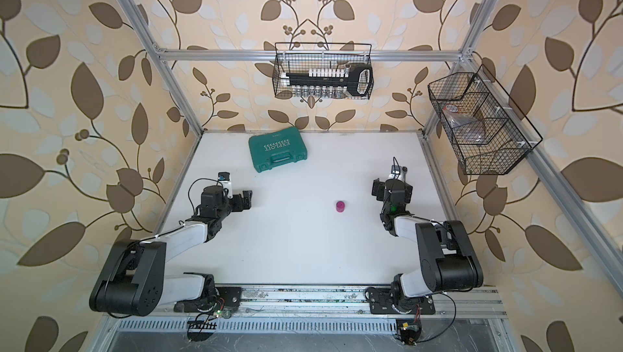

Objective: Close the paint jar lid
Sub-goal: Reset both arms

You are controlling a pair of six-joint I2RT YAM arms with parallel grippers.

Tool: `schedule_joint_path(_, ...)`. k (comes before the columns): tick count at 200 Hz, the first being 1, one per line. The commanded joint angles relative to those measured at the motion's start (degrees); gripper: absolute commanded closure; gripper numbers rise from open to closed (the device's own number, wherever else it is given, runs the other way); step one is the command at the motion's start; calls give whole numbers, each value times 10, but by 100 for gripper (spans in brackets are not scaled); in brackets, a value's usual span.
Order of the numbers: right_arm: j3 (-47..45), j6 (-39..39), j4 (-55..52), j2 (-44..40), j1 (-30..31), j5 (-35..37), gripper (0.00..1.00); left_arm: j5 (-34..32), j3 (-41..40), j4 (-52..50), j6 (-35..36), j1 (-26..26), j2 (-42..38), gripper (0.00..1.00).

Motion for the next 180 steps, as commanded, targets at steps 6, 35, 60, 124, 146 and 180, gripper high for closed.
schedule_joint_path(6,-9,0,12,-7,-1,-3,2,-30,-26,58,-10,1,-40,1)
schedule_joint_path(35,-10,1,13,-7,-1,-4,2,-83,-40,100,16,25,-37,1)
schedule_joint_path(60,-9,1,13,-6,-1,-4,2,-54,-14,98,20,53,1,1)
schedule_joint_path(124,-8,0,11,-6,-1,-4,2,13,0,181,46,44,123,1)
schedule_joint_path(146,-7,1,9,-4,-2,-3,2,-57,-33,230,71,-4,113,1)
schedule_joint_path(180,-6,1,9,-3,-1,-4,2,-59,0,186,57,6,128,1)
